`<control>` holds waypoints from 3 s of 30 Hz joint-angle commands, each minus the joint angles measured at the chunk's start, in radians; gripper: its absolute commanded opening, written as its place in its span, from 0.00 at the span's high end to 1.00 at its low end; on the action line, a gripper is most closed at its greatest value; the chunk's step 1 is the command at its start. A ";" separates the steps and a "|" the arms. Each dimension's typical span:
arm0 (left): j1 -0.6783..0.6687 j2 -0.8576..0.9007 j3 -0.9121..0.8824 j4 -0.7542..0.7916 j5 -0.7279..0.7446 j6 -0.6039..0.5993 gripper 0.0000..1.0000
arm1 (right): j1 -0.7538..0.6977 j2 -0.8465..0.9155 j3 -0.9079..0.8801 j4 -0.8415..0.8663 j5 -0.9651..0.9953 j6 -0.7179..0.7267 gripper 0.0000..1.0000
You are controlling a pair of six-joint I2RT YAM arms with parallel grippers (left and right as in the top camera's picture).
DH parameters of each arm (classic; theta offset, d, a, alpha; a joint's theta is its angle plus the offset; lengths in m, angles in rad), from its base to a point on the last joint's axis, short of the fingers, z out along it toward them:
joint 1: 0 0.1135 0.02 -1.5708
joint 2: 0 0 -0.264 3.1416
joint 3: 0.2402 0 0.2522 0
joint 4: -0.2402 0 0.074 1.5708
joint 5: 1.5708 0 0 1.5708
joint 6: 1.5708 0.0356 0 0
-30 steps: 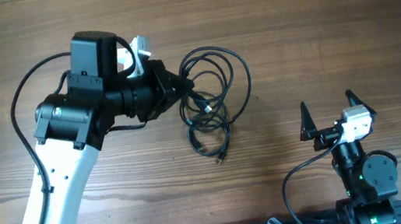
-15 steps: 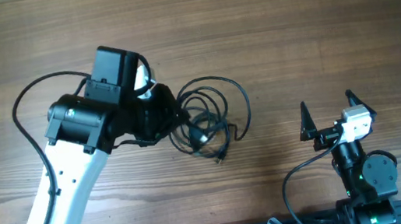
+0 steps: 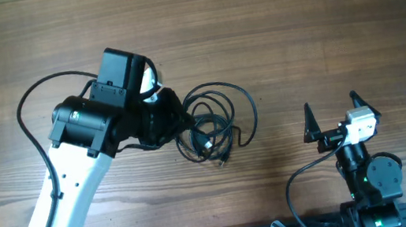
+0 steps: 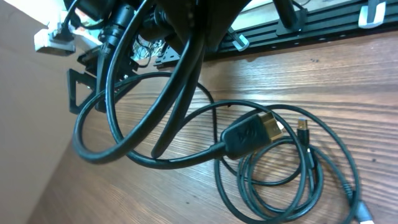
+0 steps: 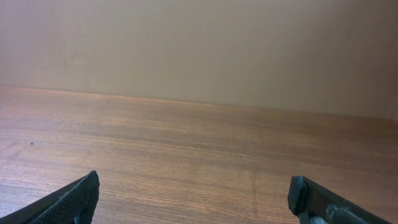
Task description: Untangle cables
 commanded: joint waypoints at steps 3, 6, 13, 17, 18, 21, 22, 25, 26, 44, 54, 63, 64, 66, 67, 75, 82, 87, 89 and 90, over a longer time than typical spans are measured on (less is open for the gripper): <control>-0.003 -0.024 0.018 -0.011 -0.102 0.010 0.96 | -0.005 -0.003 -0.001 0.003 -0.015 -0.002 0.00; -0.015 -0.024 0.018 -0.055 -0.194 -0.022 0.96 | -0.005 -0.003 -0.001 0.003 -0.015 -0.002 0.00; -0.015 -0.024 0.018 -0.056 -0.190 -0.022 0.95 | -0.005 -0.003 -0.001 0.003 -0.015 -0.001 0.00; -0.020 -0.024 0.018 -0.057 -0.190 -0.022 0.94 | -0.005 -0.003 -0.001 0.003 -0.015 -0.002 0.00; -0.020 -0.024 0.018 -0.057 -0.190 -0.021 0.94 | -0.005 -0.003 -0.001 0.003 -0.015 -0.002 0.00; -0.020 -0.024 0.018 -0.059 -0.190 -0.021 0.93 | -0.005 -0.003 -0.001 0.003 -0.015 -0.001 0.00; -0.020 -0.024 0.018 -0.059 -0.190 -0.021 0.92 | -0.005 -0.003 -0.001 0.003 -0.015 -0.001 0.00; -0.020 -0.024 0.018 -0.055 -0.190 -0.021 0.90 | -0.005 -0.003 -0.001 0.003 -0.015 -0.002 0.00; -0.020 -0.024 0.018 -0.055 -0.190 -0.021 0.90 | -0.005 -0.003 -0.001 0.003 -0.015 -0.002 0.00; -0.020 -0.024 0.018 -0.066 -0.190 -0.021 0.87 | -0.005 -0.003 -0.001 0.003 -0.015 -0.001 0.00; -0.020 -0.024 0.016 -0.074 -0.291 -0.021 0.72 | -0.005 -0.003 -0.001 0.003 -0.014 -0.002 0.00; -0.126 0.074 -0.101 -0.013 -0.291 -0.034 0.26 | -0.005 -0.003 -0.001 0.003 -0.014 -0.002 0.00; -0.127 0.098 -0.101 -0.013 -0.291 -0.036 0.26 | -0.005 -0.003 -0.001 0.003 -0.015 -0.001 0.00; -0.127 0.141 -0.101 -0.008 -0.296 -0.036 0.24 | -0.005 -0.003 -0.001 0.003 -0.015 -0.001 0.00; -0.127 0.162 -0.101 -0.004 -0.301 -0.035 0.23 | -0.005 -0.003 -0.001 0.003 -0.015 -0.001 0.00; -0.134 0.375 -0.101 0.010 -0.331 0.054 0.25 | -0.005 -0.003 -0.001 0.003 -0.015 -0.001 0.00; -0.200 0.395 -0.105 0.088 -0.123 0.142 0.28 | -0.005 -0.003 -0.001 0.003 -0.015 -0.001 0.00; -0.299 0.395 -0.150 0.085 -0.256 -0.145 0.28 | -0.005 -0.003 -0.001 0.003 -0.015 -0.001 0.00; -0.312 0.395 -0.163 0.076 -0.299 -0.201 0.23 | -0.005 -0.003 -0.001 0.003 -0.015 -0.002 0.00; -0.312 0.395 -0.163 0.071 -0.298 -0.201 0.23 | -0.005 -0.003 -0.001 0.003 -0.015 -0.002 0.00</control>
